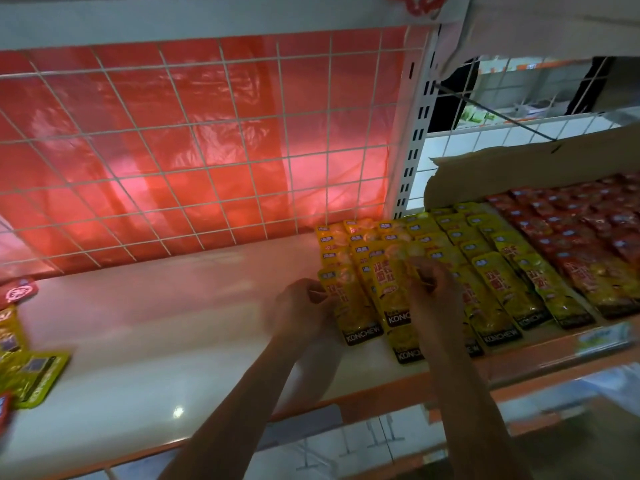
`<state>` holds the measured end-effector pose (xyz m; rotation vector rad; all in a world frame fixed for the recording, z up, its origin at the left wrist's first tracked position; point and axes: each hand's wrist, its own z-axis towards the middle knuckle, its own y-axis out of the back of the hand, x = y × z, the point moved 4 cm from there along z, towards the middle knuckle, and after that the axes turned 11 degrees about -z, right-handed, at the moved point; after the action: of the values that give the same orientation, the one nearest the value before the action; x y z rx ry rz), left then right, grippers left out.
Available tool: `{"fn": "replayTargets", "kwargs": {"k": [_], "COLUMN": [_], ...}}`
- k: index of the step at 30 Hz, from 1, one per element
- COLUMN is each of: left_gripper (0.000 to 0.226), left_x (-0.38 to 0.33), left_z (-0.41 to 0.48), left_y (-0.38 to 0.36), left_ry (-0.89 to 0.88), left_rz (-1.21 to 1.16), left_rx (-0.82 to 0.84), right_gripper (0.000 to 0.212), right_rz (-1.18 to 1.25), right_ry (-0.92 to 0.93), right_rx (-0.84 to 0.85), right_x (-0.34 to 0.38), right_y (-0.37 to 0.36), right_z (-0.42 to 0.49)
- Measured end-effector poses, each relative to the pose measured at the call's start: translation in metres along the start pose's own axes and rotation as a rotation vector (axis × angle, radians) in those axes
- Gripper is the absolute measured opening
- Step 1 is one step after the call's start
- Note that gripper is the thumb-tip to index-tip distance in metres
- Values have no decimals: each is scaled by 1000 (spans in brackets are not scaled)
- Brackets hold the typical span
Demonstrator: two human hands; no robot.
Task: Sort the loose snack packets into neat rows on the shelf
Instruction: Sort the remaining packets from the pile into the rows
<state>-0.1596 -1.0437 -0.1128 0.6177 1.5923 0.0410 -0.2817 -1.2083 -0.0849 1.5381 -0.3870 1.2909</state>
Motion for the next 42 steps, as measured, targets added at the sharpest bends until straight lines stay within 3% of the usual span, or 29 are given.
{"fn": "replayTargets", "kwargs": {"k": [9, 14, 20, 23, 30, 38, 42], "left_gripper": [38, 22, 28, 28, 31, 33, 26], "left_x": [-8, -10, 0, 0, 1, 2, -1], "left_z": [-3, -16, -29, -34, -38, -42, -41], "left_y": [-2, -8, -12, -14, -13, 2, 36], "left_ry": [-78, -91, -3, -11, -37, -83, -214], "left_rz": [114, -107, -209, -201, -111, 62, 232], "left_rx": [-24, -11, 135, 137, 138, 110, 3], "right_gripper": [27, 23, 24, 24, 17, 24, 19], "right_rz": [-3, -34, -443, -498, -608, -654, -608], "right_ry": [52, 63, 230, 303, 326, 326, 400], "right_rx": [148, 217, 317, 318, 338, 307, 325], "right_x": [11, 11, 11, 14, 14, 29, 54], "right_y": [-9, -14, -16, -17, -22, -29, -55], "right_z": [-13, -21, -29, -34, -38, -42, -58]}}
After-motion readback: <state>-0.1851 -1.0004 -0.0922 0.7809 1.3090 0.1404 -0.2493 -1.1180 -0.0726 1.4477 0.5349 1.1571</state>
